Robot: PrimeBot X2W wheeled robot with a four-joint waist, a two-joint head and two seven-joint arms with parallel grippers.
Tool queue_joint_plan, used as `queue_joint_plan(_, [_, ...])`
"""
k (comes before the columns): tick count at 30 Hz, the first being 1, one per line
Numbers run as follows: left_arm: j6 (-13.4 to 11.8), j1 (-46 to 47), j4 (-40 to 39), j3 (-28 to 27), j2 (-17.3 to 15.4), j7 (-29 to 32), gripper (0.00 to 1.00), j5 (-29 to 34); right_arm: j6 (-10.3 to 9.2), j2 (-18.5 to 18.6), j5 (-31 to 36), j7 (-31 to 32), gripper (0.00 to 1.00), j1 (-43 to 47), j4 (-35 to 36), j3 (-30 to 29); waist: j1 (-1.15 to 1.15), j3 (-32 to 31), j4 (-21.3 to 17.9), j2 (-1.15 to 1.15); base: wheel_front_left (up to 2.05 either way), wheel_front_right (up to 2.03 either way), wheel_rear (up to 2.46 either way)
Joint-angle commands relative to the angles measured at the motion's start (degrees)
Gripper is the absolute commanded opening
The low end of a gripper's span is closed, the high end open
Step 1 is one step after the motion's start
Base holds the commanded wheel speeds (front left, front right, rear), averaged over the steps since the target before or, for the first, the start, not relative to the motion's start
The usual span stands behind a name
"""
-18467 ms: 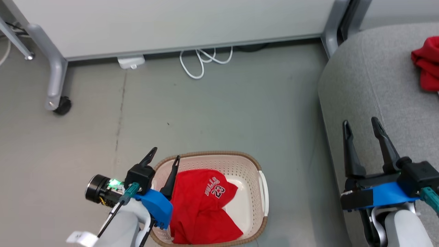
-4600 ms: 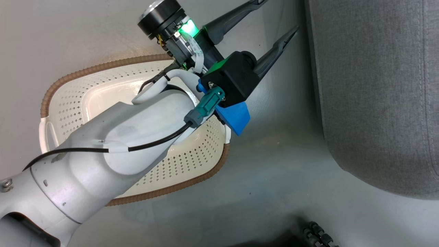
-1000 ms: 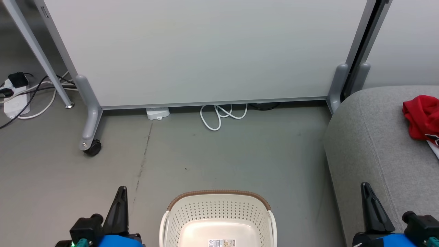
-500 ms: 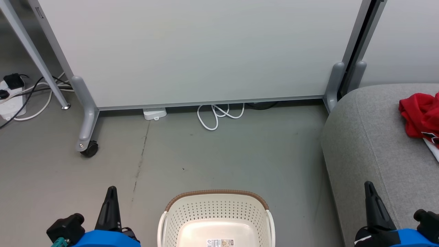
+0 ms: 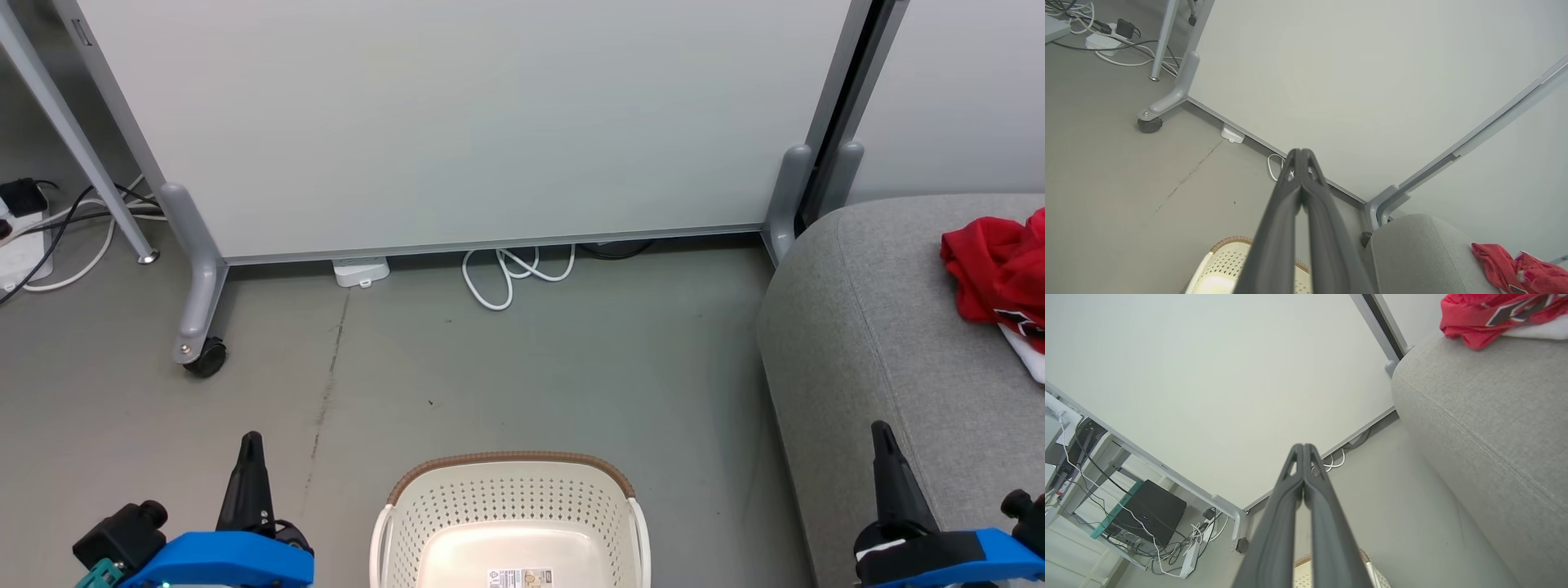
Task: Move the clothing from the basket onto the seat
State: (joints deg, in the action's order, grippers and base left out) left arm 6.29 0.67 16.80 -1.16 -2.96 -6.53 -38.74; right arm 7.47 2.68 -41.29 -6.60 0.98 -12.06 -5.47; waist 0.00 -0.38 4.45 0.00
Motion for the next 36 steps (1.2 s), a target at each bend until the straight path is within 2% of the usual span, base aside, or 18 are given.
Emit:
queue_joint_plan(1, [0.3, 2.0, -1.0, -0.5, -0.1, 0.6, 0.00, -2.5, 0.02, 0.2, -2.5, 0.5, 0.00, -1.9, 0.5, -0.2, 0.00, 0.0, -0.1, 0.00, 0.00, 0.00, 0.00])
queue_joint_plan(36, [0.9, 4.0, -2.0, -2.9, 0.0, 6.6, 0.00, -26.7, 0.03, 0.3, -25.5, 6.6, 0.00, -4.6, -0.7, -0.6, 0.00, 0.2, -1.7, 0.00, 0.00, 0.00, 0.00])
